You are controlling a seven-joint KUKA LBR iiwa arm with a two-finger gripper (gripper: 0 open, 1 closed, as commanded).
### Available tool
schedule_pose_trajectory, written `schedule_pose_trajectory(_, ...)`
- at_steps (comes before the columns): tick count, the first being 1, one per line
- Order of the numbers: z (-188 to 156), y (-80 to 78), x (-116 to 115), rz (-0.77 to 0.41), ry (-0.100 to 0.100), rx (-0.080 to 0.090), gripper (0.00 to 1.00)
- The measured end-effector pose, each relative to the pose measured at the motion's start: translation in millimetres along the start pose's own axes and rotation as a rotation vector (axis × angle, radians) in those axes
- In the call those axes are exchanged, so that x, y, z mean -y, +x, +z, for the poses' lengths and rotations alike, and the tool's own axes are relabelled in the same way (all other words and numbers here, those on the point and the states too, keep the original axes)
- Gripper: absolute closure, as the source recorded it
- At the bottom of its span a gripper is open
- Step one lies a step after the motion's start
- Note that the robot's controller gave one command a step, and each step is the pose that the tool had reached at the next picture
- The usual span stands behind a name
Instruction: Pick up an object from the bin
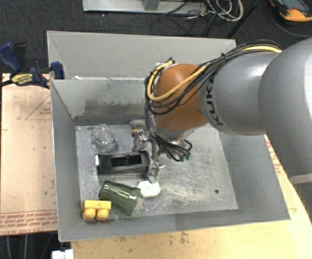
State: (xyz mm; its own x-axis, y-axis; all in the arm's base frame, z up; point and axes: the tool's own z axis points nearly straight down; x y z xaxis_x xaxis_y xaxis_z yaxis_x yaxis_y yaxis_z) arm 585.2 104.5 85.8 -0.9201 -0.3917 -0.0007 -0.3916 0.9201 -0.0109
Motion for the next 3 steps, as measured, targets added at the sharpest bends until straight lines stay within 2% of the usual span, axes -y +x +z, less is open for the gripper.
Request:
schedule_pose_trajectory(2, -8.5, 5.3, -1.3, 0.0, -0.007, 0.001, 1.0)
schedule_pose_trajectory(3, -129.1, -16.4, -6.1, -0.017, -0.012, 0.0, 1.0)
